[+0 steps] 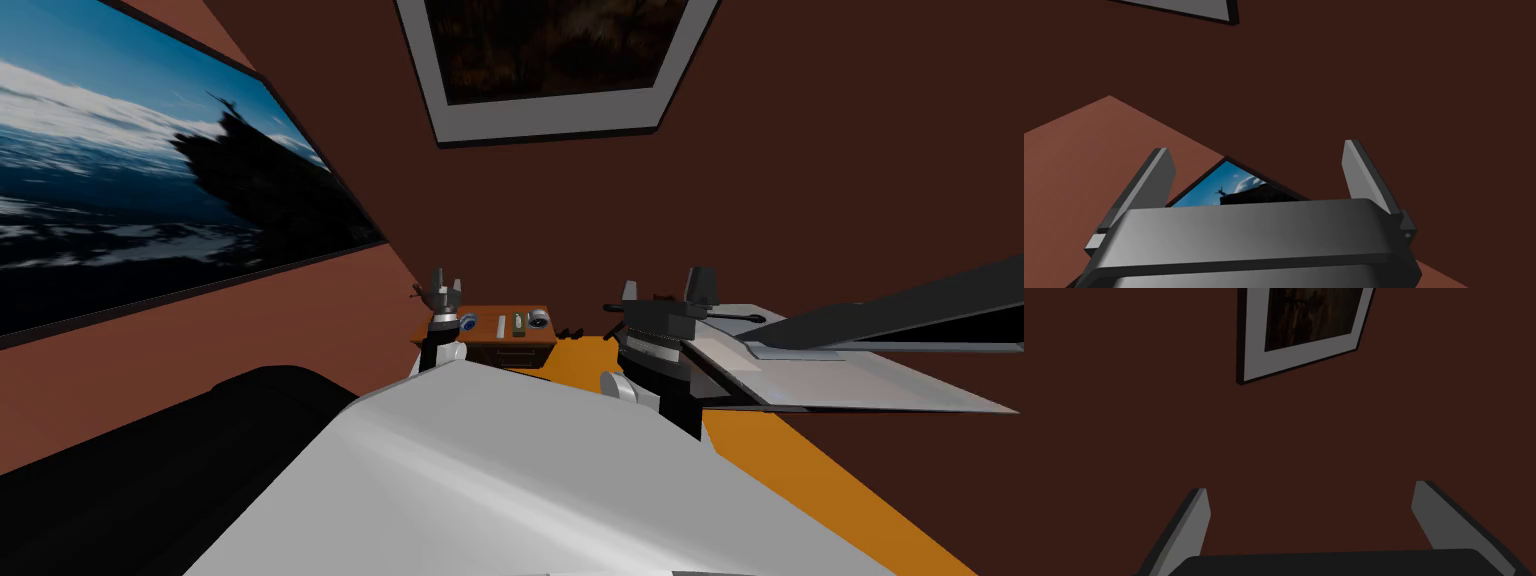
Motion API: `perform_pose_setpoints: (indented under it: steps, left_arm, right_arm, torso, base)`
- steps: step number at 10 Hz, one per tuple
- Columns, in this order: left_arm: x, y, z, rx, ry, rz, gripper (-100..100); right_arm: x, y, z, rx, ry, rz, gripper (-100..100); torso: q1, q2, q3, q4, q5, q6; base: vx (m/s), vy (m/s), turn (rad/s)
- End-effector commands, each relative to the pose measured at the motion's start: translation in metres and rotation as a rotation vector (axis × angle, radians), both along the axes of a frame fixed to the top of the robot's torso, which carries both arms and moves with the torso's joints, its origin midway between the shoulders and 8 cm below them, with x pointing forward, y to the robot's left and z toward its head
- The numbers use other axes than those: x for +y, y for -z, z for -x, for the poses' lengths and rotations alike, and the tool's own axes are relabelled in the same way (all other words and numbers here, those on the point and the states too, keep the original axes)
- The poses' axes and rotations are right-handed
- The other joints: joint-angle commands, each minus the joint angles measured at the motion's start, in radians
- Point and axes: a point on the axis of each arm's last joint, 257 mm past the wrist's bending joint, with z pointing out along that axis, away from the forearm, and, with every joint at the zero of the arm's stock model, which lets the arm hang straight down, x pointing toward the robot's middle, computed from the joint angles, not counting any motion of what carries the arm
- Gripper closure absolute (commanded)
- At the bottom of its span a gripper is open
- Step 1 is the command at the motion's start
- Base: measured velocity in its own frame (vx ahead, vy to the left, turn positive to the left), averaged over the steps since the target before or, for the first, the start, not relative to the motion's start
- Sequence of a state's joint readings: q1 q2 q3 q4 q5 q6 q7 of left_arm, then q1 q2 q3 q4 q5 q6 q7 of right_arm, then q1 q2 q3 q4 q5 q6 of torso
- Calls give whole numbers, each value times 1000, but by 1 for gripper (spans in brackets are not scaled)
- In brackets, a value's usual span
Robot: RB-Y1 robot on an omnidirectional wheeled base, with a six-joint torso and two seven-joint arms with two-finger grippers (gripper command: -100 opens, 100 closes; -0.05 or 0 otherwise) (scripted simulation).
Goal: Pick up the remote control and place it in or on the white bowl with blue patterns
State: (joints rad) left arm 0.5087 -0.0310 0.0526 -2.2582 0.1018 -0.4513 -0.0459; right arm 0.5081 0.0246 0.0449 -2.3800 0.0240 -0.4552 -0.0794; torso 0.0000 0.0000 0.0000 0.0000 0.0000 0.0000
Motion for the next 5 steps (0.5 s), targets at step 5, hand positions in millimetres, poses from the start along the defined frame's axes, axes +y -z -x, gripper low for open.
perform_pose_setpoints:
  steps: [5]
  left_arm:
    - [-22, 45, -19, 158, 44, -219, -100]
  right_arm:
    - [0, 0, 0, 0, 0, 0, 0]
  torso:
    - [2, 4, 2, 1, 1, 0]
  base:
    - [-44, 23, -67]
